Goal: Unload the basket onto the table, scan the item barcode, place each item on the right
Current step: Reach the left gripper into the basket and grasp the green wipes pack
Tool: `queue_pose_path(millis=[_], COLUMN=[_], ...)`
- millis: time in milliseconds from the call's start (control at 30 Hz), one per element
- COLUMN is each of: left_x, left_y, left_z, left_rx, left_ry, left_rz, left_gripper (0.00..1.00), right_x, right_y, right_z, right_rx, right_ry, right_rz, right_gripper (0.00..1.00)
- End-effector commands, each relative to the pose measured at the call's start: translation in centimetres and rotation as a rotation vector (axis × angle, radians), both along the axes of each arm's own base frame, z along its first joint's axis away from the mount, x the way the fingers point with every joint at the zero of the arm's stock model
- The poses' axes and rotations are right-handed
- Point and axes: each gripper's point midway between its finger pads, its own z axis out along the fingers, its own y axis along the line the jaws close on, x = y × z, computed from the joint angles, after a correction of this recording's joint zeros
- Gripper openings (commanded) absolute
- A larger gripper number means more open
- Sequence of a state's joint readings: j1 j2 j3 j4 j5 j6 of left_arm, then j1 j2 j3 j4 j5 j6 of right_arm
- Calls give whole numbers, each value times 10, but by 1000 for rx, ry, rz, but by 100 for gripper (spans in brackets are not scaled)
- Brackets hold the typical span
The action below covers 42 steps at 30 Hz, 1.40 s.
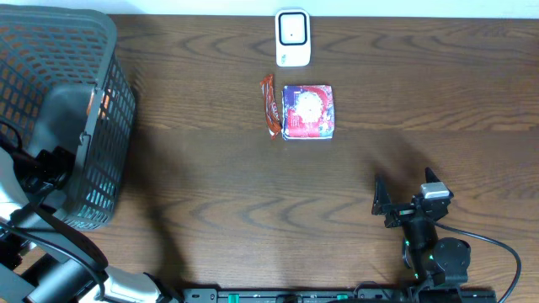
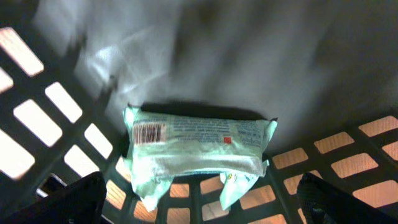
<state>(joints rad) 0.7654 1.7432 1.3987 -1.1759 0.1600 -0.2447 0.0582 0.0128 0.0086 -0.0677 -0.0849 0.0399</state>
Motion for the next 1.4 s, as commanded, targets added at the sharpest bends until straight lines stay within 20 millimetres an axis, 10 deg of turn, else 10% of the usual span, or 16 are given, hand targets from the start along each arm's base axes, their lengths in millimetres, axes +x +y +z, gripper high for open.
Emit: queue_pose_path(millis=[0,500,1000,1367], left_x=[-2,0,26,0], left_y=[-4,-15,-16,12], left_z=[-2,-28,-33,-45], left_rx=[-27,-102,-148,65], left_ry=[17,57,-50,37], left_rz=[115,622,648,656], left_gripper=[98,98,100,74], right_x=[0,0,0,0], right_y=[-2,-2,-2,-2], right_z=[-2,-2,-2,-2], right_rx=[-12,-12,-12,-12], right_ry=[2,2,2,2], right_rz=[-8,-8,-8,-8], right_gripper=[99,99,99,99])
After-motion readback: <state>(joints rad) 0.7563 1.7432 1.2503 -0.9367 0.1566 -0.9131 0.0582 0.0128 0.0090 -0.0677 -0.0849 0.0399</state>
